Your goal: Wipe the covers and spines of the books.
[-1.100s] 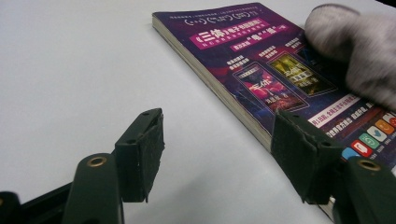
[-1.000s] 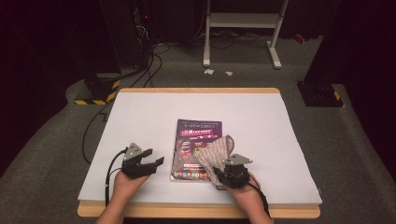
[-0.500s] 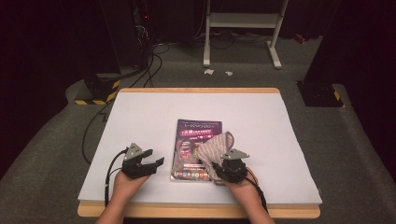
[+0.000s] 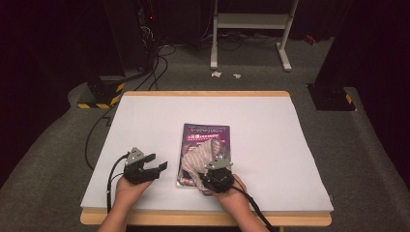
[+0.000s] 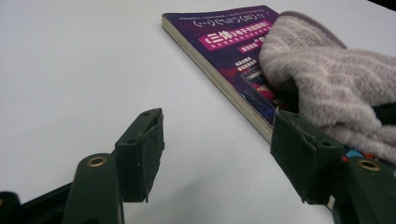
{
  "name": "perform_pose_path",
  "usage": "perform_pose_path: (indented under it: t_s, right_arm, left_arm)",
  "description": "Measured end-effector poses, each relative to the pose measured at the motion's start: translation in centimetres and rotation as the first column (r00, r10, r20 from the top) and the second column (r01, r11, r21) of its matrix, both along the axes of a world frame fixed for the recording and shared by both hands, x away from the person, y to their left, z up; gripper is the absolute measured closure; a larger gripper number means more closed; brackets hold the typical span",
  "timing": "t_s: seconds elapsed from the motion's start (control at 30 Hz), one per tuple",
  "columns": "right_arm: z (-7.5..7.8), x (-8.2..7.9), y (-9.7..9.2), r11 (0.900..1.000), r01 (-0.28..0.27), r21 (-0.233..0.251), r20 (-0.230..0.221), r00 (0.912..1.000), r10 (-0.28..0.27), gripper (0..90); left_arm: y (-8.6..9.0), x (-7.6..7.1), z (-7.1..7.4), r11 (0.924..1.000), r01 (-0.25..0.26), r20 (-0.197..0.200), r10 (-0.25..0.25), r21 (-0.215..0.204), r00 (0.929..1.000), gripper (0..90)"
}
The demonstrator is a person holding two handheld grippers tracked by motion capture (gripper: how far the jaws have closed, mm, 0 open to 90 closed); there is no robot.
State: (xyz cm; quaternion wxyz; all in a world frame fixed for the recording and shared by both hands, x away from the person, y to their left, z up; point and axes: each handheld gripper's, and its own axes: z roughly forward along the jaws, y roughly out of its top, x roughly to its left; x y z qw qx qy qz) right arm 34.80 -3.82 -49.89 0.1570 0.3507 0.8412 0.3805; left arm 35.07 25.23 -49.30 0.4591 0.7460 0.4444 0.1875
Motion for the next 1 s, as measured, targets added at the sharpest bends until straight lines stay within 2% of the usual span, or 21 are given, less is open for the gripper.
perform_pose_path:
  t_s: [0.27, 0.37, 0.47, 0.57, 0.67, 0.83, 1.0]
  right_arm:
    - [0.0, -0.3, 4.3, 0.9974, -0.072, 0.002, 0.003, 0.9974, 0.072, 62.1]
    - [0.0, -0.4, 5.2, 0.9959, -0.090, 0.006, 0.001, 0.9959, 0.090, 62.1]
    - [0.0, -0.5, 5.4, 0.9951, -0.098, -0.012, 0.022, 0.9950, 0.098, 61.9]
    - [0.0, -0.5, 4.8, 0.9959, -0.087, -0.026, 0.029, 0.9957, 0.088, 61.4]
    - [0.0, -0.5, 3.5, 0.9979, -0.055, -0.033, 0.035, 0.9978, 0.056, 61.3]
    - [0.0, -0.2, 0.2, 0.9996, 0.016, -0.022, 0.031, 0.9994, -0.016, 61.4]
    - [-0.1, -0.1, -3.5, 0.9956, 0.093, -0.013, 0.031, 0.9952, -0.093, 61.4]
  left_arm:
    - [1.9, 0.0, 0.6, 0.9983, -0.057, 0.020, 0.057, -0.011, 0.9981, 35.2]
    - [2.5, 0.0, 0.6, 0.9974, -0.070, 0.018, 0.070, -0.021, 0.9974, 35.1]
    - [2.4, 0.1, 0.4, 0.9983, -0.058, 0.009, 0.058, -0.013, 0.9983, 35.1]
    - [1.9, 0.2, 0.3, 0.9991, -0.042, 0.002, 0.043, -0.005, 0.9991, 35.1]
    - [1.7, 0.2, 0.2, 0.9994, -0.034, -0.002, 0.034, -0.003, 0.9994, 35.0]
    - [1.6, 0.2, 0.1, 0.9996, -0.026, -0.006, 0.026, -0.007, 0.9996, 34.8]
    - [1.3, 0.2, -0.1, 0.9999, -0.013, -0.012, 0.013, 0.001, 0.9998, 34.8]
